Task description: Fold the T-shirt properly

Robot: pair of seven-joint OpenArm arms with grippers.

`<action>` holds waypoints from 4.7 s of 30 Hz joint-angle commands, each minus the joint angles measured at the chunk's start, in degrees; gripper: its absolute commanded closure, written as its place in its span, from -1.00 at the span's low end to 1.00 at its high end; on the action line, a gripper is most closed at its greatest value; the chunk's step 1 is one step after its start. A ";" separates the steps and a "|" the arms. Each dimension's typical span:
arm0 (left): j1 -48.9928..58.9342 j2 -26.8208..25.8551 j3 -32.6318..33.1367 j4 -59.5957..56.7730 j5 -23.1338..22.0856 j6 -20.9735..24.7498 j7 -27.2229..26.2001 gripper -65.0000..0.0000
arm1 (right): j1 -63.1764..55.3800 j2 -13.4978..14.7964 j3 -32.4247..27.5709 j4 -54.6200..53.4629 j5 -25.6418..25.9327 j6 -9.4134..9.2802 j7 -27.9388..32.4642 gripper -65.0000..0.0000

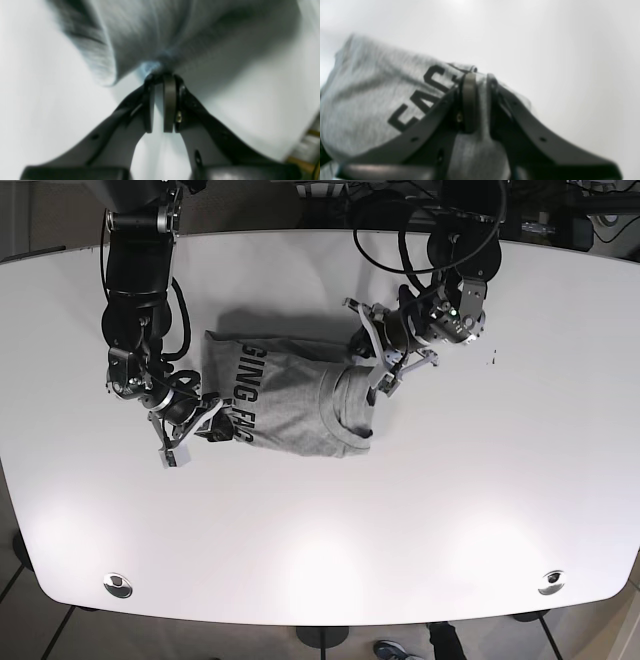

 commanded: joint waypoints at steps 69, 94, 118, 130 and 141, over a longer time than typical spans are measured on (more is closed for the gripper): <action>-12.35 -42.63 -20.19 -58.80 19.05 -13.36 -41.94 -0.35 | -14.49 -4.24 5.00 31.46 1.98 -2.06 -5.29 0.79; 0.22 -9.75 -34.96 14.60 18.70 -14.46 -17.77 -0.37 | -14.58 2.70 -3.18 37.62 6.72 -2.58 -5.29 0.32; -4.00 4.67 -28.72 9.15 27.58 -9.76 -15.39 -0.35 | 16.54 -1.08 -12.59 -4.58 6.64 -2.41 -3.71 -0.07; -3.47 4.49 -28.90 9.15 27.58 -9.84 -15.48 -0.35 | 27.79 -10.31 -17.77 -34.65 6.64 -2.58 14.40 -0.59; -3.56 4.58 -29.07 9.15 27.58 -9.84 -15.48 -0.35 | 19.00 -8.20 -22.70 -23.13 6.72 -2.67 12.29 0.95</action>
